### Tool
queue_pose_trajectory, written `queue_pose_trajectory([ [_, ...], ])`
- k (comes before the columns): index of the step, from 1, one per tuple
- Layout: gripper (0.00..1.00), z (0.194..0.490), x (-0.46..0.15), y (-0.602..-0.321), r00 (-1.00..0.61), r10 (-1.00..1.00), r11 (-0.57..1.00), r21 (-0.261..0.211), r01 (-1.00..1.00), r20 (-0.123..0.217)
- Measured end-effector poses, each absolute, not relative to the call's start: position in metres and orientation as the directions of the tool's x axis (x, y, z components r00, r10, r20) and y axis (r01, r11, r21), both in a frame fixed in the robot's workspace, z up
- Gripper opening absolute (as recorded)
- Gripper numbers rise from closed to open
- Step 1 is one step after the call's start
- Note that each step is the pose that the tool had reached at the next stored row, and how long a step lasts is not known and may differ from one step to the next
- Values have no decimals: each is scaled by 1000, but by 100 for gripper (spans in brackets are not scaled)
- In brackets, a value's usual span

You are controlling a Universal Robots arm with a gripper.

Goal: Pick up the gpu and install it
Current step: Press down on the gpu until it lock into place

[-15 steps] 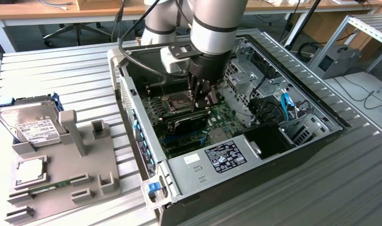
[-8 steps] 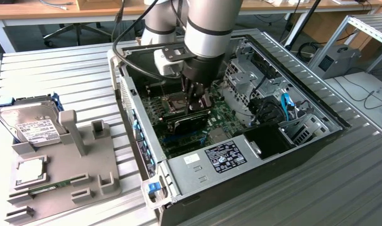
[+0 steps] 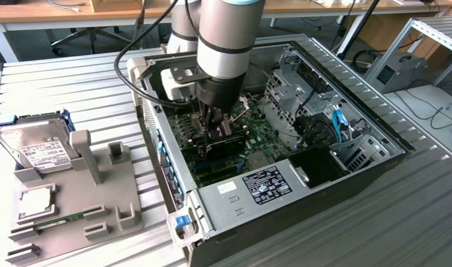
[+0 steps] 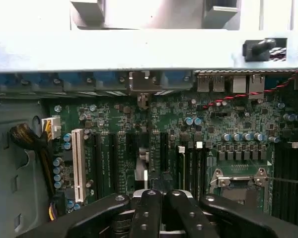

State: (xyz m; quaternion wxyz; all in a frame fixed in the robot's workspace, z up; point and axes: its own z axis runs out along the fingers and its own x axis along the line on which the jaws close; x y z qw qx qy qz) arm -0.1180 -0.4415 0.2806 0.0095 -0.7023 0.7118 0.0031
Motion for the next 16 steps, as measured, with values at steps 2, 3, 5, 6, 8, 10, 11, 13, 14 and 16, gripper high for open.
queue_pose_trajectory([
  [2, 11, 270, -130, -442, -13, -1000, 13, -7, -1000, -17],
  [3, 11, 270, -132, -442, -13, -1000, 13, -7, -1000, -17],
  [5, 11, 270, -132, -442, -13, -1000, 13, -7, -1000, -17],
  [6, 11, 270, -132, -442, -13, -1000, 13, -7, -1000, -17],
  [8, 11, 271, -132, -442, -13, -1000, 13, -7, -1000, -16],
  [10, 11, 273, -132, -442, -13, -1000, 13, -8, -1000, -16],
  [11, 11, 274, -132, -442, -13, -1000, 13, -9, -1000, -16],
  [13, 11, 277, -132, -442, -13, -1000, 13, -9, -1000, -16],
  [14, 11, 278, -132, -442, -13, -1000, 13, -9, -1000, -16],
  [16, 11, 278, -132, -444, -13, -1000, 13, -9, -1000, -16],
])
